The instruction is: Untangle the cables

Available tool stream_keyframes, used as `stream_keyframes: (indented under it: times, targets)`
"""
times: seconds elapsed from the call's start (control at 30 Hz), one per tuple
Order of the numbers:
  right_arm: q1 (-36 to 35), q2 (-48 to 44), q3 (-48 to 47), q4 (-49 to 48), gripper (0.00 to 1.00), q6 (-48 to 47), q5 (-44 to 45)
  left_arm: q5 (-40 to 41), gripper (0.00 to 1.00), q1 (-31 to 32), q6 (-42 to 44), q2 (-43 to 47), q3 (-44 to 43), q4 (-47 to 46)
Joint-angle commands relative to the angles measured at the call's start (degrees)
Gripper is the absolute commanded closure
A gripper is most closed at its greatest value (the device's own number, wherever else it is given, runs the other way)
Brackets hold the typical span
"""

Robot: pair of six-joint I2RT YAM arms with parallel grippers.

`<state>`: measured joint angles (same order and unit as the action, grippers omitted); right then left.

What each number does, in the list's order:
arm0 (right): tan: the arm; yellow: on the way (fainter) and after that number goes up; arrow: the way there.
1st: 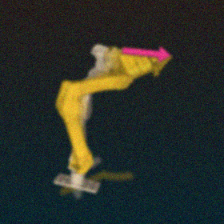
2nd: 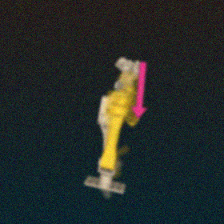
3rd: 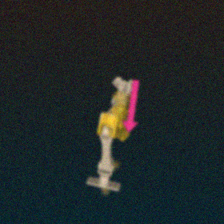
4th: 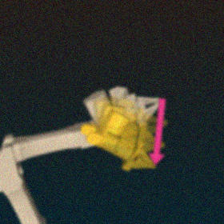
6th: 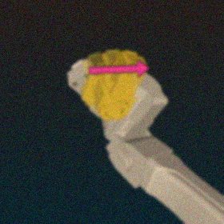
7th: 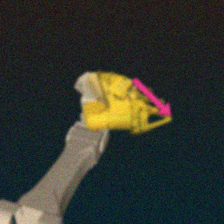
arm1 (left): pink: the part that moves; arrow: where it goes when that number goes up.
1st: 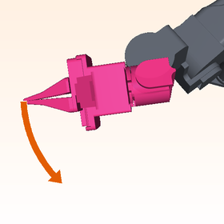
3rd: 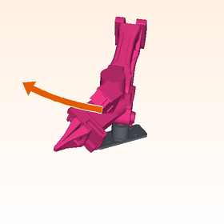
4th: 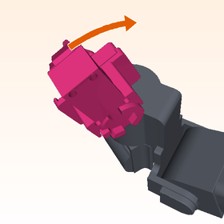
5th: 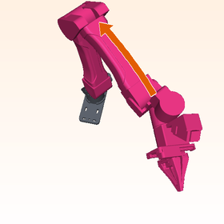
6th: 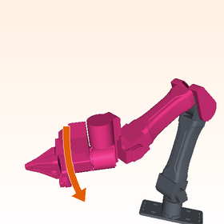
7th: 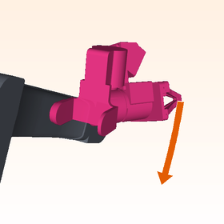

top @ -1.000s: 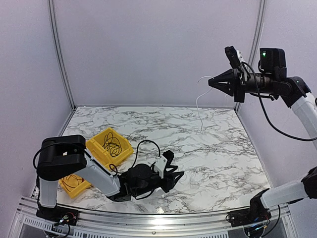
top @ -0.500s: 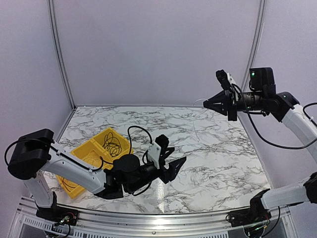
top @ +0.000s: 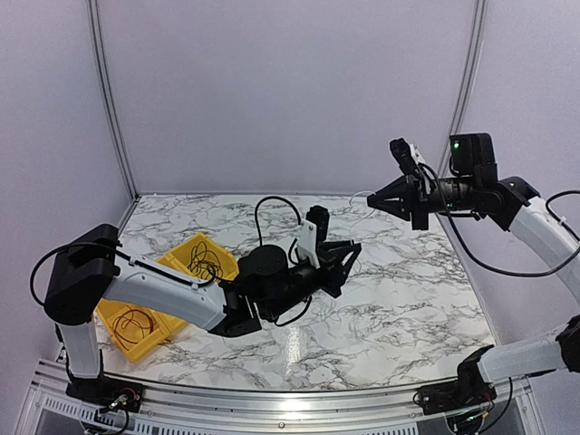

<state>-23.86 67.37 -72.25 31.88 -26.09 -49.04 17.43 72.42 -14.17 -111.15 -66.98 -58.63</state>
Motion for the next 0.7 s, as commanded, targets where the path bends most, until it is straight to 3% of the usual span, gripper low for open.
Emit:
stream_keyframes:
  times: [0.0,0.03,0.07,0.23,0.4,0.5,0.67]
  targets:
    - [-0.5,-2.0,2.0,-2.8,1.00,1.0,-0.4,-3.0,0.92,-1.9,-6.6,-0.5,0.6,0.6]
    - [-0.5,-2.1,3.1,-3.9,1.00,1.4,0.1,-3.1,0.99,-1.9,-6.2,0.1,1.6,-0.2]
    - [-0.5,-2.1,4.3,-5.0,1.00,1.6,0.7,-3.0,1.00,-1.9,-5.8,0.8,2.9,-0.9]
    - [0.6,-0.3,13.5,-11.3,0.76,0.3,5.0,1.6,1.00,-2.6,-4.9,9.8,11.3,1.9]
    - [1.7,1.3,25.1,-17.7,0.67,-5.2,6.7,8.4,1.00,-4.4,-5.5,24.3,16.4,21.0]
    - [1.8,1.3,27.1,-18.0,0.66,-7.9,11.5,12.8,1.00,-5.1,-4.9,31.9,17.3,33.8]
    - [1.8,2.0,26.2,-16.1,0.65,-9.9,12.1,20.7,1.00,-7.4,-10.9,41.6,15.4,58.7]
